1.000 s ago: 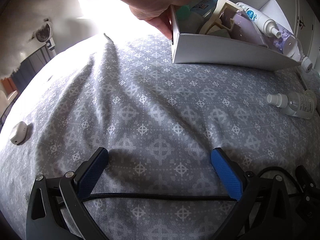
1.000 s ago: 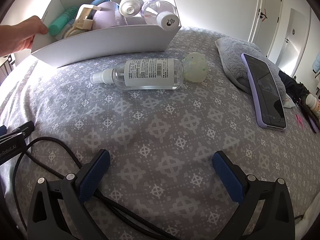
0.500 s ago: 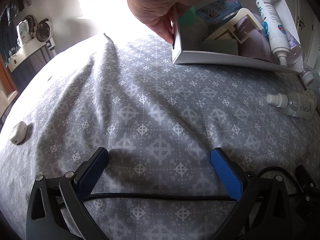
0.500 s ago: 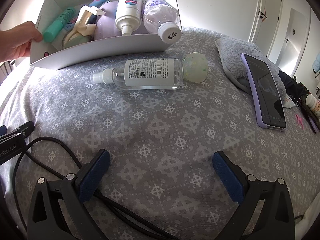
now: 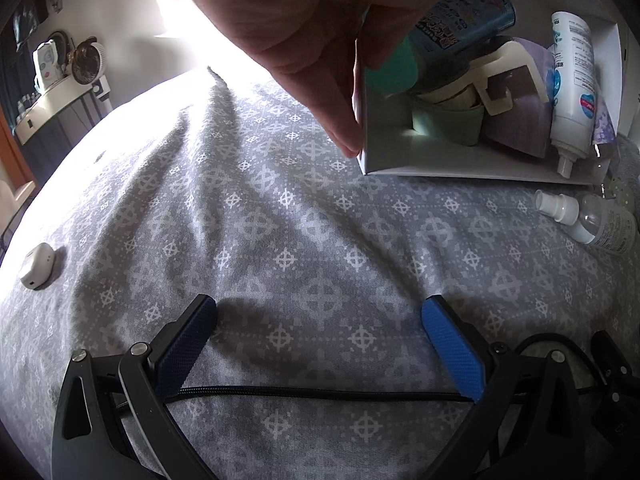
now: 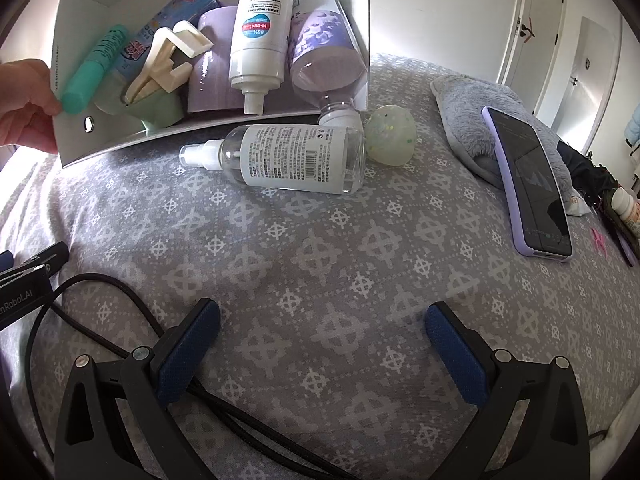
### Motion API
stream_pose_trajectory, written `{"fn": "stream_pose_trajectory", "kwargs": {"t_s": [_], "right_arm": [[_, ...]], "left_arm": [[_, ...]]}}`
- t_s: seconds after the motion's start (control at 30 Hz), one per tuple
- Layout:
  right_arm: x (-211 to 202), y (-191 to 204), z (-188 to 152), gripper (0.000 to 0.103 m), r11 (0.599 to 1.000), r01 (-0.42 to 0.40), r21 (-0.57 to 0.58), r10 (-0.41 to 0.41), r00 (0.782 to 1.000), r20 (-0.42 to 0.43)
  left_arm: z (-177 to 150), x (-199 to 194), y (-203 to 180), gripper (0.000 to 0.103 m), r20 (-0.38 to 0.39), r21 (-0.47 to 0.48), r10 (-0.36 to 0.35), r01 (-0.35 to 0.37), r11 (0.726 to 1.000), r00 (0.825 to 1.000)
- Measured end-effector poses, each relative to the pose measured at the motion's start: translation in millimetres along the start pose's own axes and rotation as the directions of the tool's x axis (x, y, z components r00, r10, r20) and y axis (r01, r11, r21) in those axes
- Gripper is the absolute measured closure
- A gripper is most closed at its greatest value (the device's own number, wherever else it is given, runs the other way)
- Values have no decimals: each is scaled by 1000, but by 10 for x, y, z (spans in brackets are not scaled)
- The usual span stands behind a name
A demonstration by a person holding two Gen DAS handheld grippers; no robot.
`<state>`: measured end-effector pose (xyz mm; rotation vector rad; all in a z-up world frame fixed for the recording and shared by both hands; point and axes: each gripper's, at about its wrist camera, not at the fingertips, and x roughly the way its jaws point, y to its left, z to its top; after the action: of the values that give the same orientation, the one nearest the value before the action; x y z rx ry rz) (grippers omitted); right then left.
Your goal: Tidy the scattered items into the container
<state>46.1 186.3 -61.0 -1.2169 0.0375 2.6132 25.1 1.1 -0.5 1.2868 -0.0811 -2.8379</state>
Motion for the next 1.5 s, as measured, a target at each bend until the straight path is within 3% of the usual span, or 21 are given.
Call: {"fn": "stream_pose_trajectory", "kwargs": {"t_s": [1.5], "right_arm": [[19, -7, -13, 0, 1000, 4, -3, -4, 1000, -3]], "left_arm": [[10, 45, -12, 1, -3, 1, -1, 1, 1000, 1000]]}}
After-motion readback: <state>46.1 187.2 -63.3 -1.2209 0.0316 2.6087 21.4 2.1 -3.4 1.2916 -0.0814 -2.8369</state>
